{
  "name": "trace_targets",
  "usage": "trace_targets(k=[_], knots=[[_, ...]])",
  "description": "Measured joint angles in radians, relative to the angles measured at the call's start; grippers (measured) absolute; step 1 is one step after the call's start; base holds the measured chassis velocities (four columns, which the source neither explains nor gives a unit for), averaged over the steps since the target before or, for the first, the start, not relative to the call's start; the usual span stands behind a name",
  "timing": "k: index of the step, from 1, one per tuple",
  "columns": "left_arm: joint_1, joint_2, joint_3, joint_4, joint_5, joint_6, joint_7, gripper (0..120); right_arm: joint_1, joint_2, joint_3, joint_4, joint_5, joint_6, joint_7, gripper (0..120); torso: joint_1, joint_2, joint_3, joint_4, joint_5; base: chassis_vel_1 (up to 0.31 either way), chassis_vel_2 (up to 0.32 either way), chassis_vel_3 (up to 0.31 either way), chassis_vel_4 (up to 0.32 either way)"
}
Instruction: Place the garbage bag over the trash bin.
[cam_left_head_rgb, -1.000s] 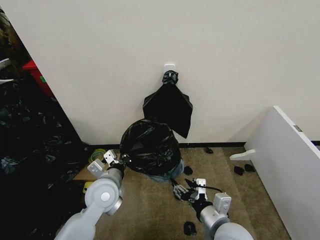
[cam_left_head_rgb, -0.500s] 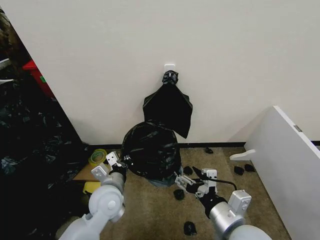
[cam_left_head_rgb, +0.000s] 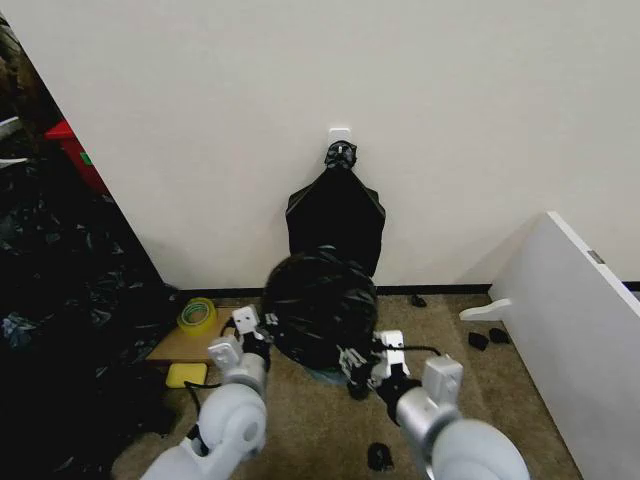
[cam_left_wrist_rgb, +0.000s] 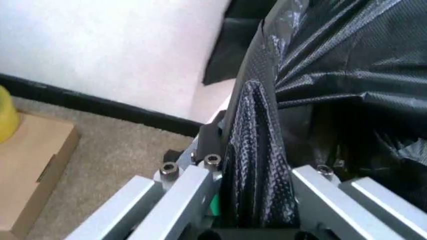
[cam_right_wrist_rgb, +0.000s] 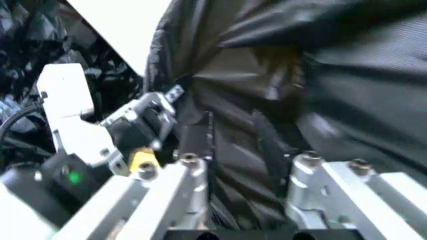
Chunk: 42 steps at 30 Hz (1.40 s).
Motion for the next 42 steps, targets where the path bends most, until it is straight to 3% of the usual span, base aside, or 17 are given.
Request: trace_targets(k=[6, 16, 27, 31, 36, 42], knots=[[0.007, -0.009, 0.014, 0.006, 0.041, 0.000, 0.013, 0, 0.107, 0.045, -0.075, -0.088, 0.037, -0.094, 0.130, 0, 0.000, 0.000, 0.000, -0.0001, -0.0001, 0.000, 0.000, 0.000, 0.000], [0.036, -0.005, 0.010, -0.023, 0.062, -0.006, 0.029, 0, 0.184, 0.088, -0.160, -0.251, 0.003, -0.126, 0.235, 0, 0.000, 0.000, 0.000, -0.0003, 0.0001, 0.000, 0.000, 0.000, 0.000], [0.068, -0.004, 0.018, -0.053, 0.067, -0.012, 0.040, 0, 0.299, 0.195, -0.225, -0.428, -0.015, -0.122, 0.229, 0, 0.000, 0.000, 0.000, -0.0001, -0.0001, 0.000, 0.000, 0.000, 0.000], [0.076, -0.014, 0.007, -0.063, 0.064, -0.014, 0.042, 0, 0.339, 0.244, -0.221, -0.504, -0.007, -0.076, 0.180, 0, 0.000, 0.000, 0.000, -0.0001, 0.0001, 0.000, 0.000, 0.000, 0.000], [0.074, -0.012, 0.004, -0.063, 0.061, -0.016, 0.045, 0, 0.349, 0.250, -0.208, -0.532, -0.031, -0.045, 0.146, 0, 0.000, 0.000, 0.000, 0.0000, 0.0000, 0.000, 0.000, 0.000, 0.000], [0.059, -0.008, 0.004, -0.043, 0.063, -0.024, 0.047, 0, 0.321, 0.158, -0.206, -0.401, -0.008, -0.082, 0.179, 0, 0.000, 0.000, 0.000, -0.0004, 0.0001, 0.000, 0.000, 0.000, 0.000]])
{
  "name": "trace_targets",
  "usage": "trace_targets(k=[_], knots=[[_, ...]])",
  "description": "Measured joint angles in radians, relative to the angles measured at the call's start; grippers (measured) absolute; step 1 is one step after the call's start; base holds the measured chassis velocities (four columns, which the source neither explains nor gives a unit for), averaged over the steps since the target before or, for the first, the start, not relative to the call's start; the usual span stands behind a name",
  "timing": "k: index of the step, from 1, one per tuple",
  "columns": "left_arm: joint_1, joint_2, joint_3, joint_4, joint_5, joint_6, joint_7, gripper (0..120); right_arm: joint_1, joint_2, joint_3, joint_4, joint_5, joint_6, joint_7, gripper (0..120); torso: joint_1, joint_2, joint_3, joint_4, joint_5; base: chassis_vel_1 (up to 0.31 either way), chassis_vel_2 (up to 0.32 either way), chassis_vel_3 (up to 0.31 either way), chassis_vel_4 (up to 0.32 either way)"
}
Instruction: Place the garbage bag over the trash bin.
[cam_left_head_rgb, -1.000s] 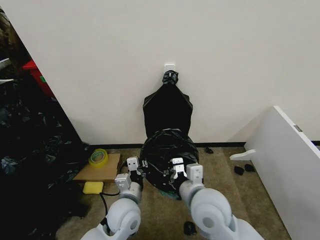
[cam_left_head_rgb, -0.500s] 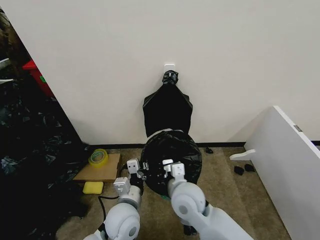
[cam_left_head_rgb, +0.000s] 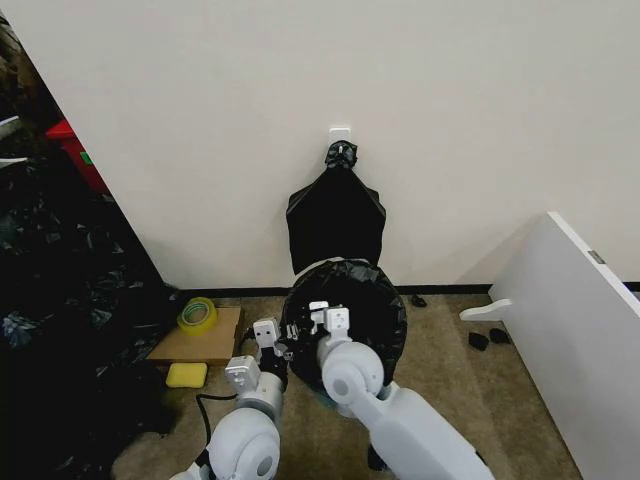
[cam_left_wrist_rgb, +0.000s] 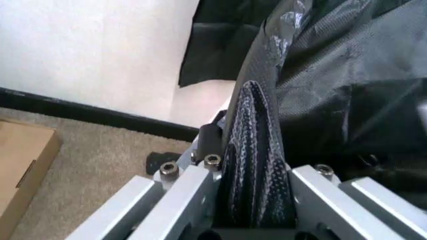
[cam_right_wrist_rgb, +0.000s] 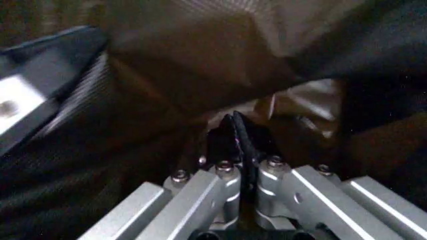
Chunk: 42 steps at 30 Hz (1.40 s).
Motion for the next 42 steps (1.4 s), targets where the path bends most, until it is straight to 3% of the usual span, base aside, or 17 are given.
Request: trace_targets(k=[7, 12, 29, 42], knots=[[-0.002, 0.000, 0.004, 0.008, 0.015, -0.004, 0.009, 0, -0.010, -0.055, -0.005, 0.052, 0.008, -0.038, 0.048, 0, 0.000, 0.000, 0.000, 0.0000, 0.0000, 0.000, 0.000, 0.000, 0.000], [0.006, 0.005, 0.009, 0.002, 0.047, -0.015, 0.025, 0, 0.024, -0.062, -0.012, -0.046, -0.015, -0.040, 0.078, 0, 0.000, 0.000, 0.000, 0.0003, 0.0001, 0.000, 0.000, 0.000, 0.000], [0.036, 0.012, 0.030, -0.019, 0.081, -0.025, 0.048, 0, 0.161, 0.045, -0.059, -0.280, -0.072, -0.034, 0.071, 0, 0.000, 0.000, 0.000, 0.0003, -0.0001, 0.000, 0.000, 0.000, 0.000], [0.042, 0.012, 0.027, -0.026, 0.082, -0.029, 0.054, 0, 0.133, -0.006, -0.057, -0.285, -0.113, -0.037, 0.068, 0, 0.000, 0.000, 0.000, -0.0003, -0.0001, 0.000, 0.000, 0.000, 0.000]])
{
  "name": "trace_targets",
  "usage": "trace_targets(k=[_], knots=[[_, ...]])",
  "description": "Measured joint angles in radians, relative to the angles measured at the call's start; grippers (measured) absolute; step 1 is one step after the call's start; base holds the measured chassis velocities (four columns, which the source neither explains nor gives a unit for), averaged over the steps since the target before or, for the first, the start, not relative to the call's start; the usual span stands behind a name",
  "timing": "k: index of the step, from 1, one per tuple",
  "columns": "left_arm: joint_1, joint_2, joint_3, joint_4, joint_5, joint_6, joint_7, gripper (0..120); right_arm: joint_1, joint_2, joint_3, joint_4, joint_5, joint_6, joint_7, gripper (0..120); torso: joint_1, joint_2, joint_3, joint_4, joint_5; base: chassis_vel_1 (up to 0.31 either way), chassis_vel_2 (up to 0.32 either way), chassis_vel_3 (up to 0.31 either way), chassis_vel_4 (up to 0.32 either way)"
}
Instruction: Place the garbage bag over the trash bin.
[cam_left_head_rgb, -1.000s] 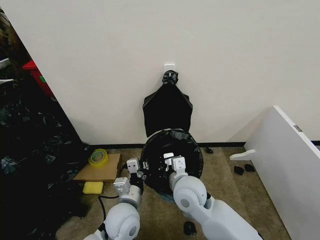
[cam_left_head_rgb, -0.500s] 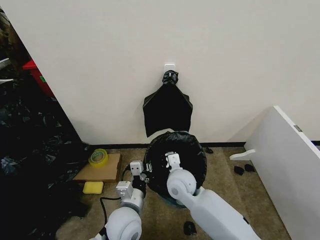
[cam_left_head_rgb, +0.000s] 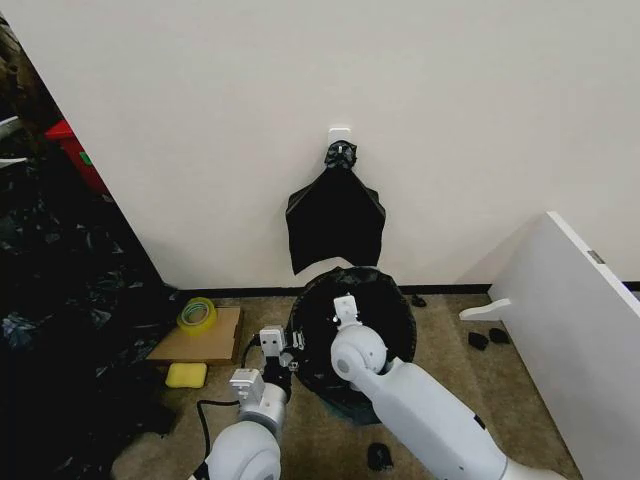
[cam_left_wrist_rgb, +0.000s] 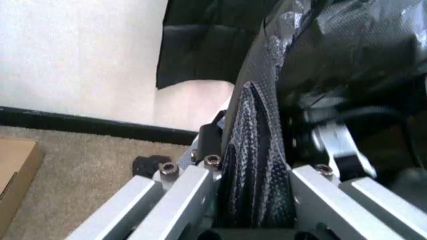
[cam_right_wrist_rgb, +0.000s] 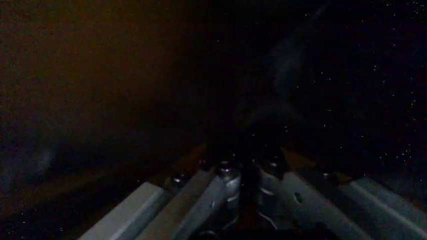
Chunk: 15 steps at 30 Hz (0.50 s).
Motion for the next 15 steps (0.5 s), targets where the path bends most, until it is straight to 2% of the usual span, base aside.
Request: trace_targets(k=[6, 8, 12, 15], knots=[[0.008, -0.002, 0.001, -0.013, -0.002, 0.000, 0.004, 0, -0.004, 0.041, -0.015, -0.014, 0.006, 0.011, -0.040, 0, 0.000, 0.000, 0.000, 0.0005, 0.0001, 0.000, 0.000, 0.000, 0.000], [0.016, 0.003, -0.003, -0.018, -0.002, -0.001, 0.009, 0, 0.001, 0.061, -0.001, -0.037, -0.016, 0.054, -0.092, 0, 0.000, 0.000, 0.000, 0.0008, 0.0003, 0.000, 0.000, 0.000, 0.000], [0.020, 0.009, -0.015, -0.018, -0.005, -0.006, 0.009, 0, 0.003, 0.040, 0.009, -0.028, -0.033, 0.089, -0.120, 0, 0.000, 0.000, 0.000, 0.0007, 0.0002, 0.000, 0.000, 0.000, 0.000], [0.014, 0.005, -0.023, -0.004, -0.008, -0.011, 0.008, 0, -0.013, -0.011, 0.005, 0.045, -0.023, 0.087, -0.120, 0, 0.000, 0.000, 0.000, 0.0002, 0.0000, 0.000, 0.000, 0.000, 0.000]])
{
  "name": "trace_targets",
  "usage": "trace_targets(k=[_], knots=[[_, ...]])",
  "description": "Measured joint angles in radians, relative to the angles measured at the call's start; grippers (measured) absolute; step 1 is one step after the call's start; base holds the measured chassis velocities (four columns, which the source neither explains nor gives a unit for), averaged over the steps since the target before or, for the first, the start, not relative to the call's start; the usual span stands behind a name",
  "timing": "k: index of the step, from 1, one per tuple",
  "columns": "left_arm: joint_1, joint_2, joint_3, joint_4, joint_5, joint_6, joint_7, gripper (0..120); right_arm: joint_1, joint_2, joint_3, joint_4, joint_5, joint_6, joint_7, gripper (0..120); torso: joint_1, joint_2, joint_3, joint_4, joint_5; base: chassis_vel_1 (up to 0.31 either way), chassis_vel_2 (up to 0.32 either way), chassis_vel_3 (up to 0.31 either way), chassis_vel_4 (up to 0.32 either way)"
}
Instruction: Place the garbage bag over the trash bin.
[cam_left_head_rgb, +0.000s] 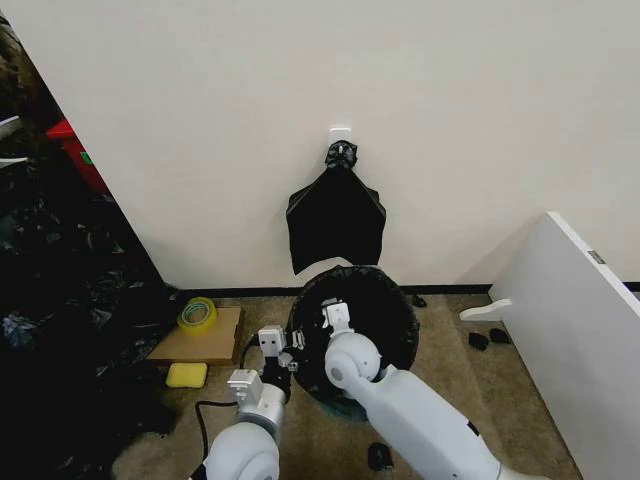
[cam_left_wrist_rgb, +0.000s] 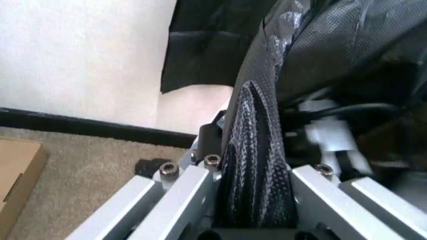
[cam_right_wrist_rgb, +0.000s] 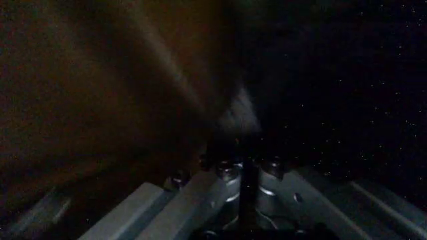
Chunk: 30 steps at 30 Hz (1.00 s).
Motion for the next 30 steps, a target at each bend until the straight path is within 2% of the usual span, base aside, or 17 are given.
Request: trace_targets(k=[9, 12, 20, 30], knots=[[-0.021, -0.013, -0.002, 0.040, -0.005, -0.003, -0.010, 0, -0.076, -0.116, -0.006, 0.254, 0.111, -0.086, 0.071, 0, 0.000, 0.000, 0.000, 0.0002, 0.0001, 0.000, 0.000, 0.000, 0.000], [-0.020, -0.009, -0.003, 0.039, -0.005, -0.005, -0.008, 0, -0.094, -0.135, -0.006, 0.273, 0.120, -0.090, 0.083, 0, 0.000, 0.000, 0.000, 0.0001, 0.0000, 0.000, 0.000, 0.000, 0.000], [-0.016, -0.005, 0.004, 0.035, 0.023, -0.032, 0.018, 0, -0.098, -0.131, -0.010, 0.194, 0.157, -0.092, 0.140, 0, 0.000, 0.000, 0.000, 0.0002, 0.0002, 0.000, 0.000, 0.000, 0.000], [-0.008, -0.003, 0.025, 0.026, 0.068, -0.046, 0.043, 0, -0.016, -0.070, -0.048, 0.035, 0.164, -0.092, 0.162, 0, 0.000, 0.000, 0.000, 0.0003, 0.0001, 0.000, 0.000, 0.000, 0.000]])
